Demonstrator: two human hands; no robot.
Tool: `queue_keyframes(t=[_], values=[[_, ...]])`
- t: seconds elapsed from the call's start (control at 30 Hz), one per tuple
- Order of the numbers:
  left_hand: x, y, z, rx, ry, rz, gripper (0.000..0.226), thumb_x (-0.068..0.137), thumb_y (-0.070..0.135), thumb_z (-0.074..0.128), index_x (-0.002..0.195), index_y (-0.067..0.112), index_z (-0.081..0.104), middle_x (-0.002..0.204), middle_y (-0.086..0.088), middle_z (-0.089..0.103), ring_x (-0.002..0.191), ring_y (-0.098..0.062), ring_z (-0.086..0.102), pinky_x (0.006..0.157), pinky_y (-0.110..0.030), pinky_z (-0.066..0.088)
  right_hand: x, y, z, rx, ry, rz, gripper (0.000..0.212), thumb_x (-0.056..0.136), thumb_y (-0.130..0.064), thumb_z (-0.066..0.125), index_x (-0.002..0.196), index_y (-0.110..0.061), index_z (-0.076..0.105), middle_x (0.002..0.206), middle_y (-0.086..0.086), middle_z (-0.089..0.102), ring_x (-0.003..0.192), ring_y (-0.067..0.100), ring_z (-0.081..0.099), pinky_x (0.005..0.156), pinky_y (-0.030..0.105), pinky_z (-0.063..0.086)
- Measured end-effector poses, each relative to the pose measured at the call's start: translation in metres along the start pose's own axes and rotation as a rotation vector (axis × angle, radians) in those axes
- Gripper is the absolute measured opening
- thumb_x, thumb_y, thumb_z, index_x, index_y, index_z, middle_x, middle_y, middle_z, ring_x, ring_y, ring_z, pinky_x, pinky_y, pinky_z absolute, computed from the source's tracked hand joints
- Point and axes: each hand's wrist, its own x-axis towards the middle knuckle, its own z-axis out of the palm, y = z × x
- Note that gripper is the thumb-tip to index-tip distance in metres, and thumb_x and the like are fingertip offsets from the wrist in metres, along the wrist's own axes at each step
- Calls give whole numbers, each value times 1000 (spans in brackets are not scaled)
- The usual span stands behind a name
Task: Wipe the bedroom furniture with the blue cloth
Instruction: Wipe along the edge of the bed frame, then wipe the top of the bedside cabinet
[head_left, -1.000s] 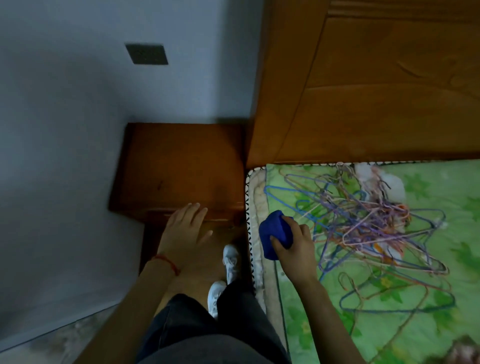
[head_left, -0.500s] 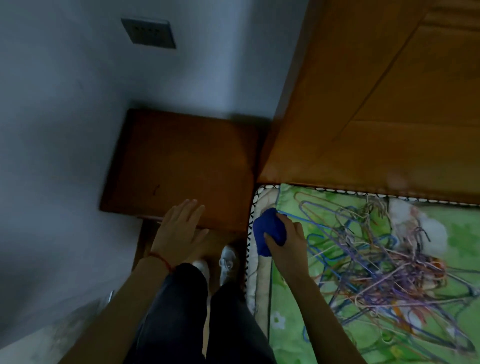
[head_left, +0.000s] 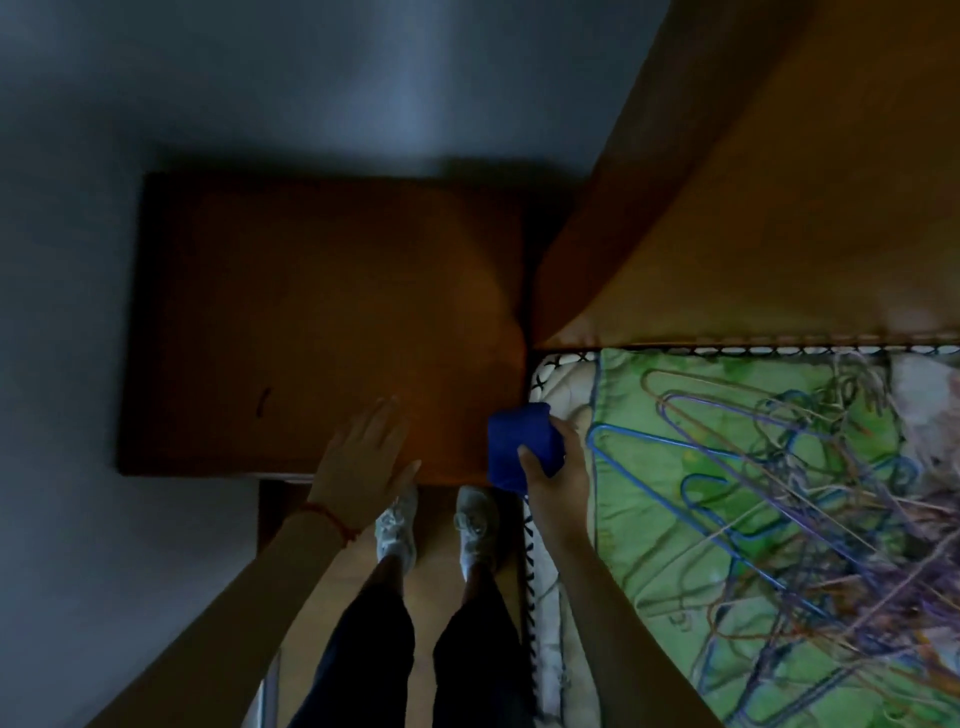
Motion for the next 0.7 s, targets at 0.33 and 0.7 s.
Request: queue_keyframes(t=[0.33, 0.7], values=[[37, -63, 42, 129, 1, 102, 58, 84, 41, 40, 132, 9, 45, 137, -22, 48, 125, -35, 37, 95, -52, 37, 19, 27, 64, -137, 150, 124, 63, 80, -43, 64, 130, -19, 35, 135, 12, 42, 115, 31, 49, 83, 36, 43], [40, -88, 70, 135, 62, 208, 60, 97, 53, 17, 139, 14, 35, 147, -22, 34, 135, -35, 24, 110, -50, 10, -13, 50, 114, -111, 523, 188, 54, 87, -31, 57, 125, 4, 40, 126, 24, 47, 111, 35, 51, 76, 29, 41]])
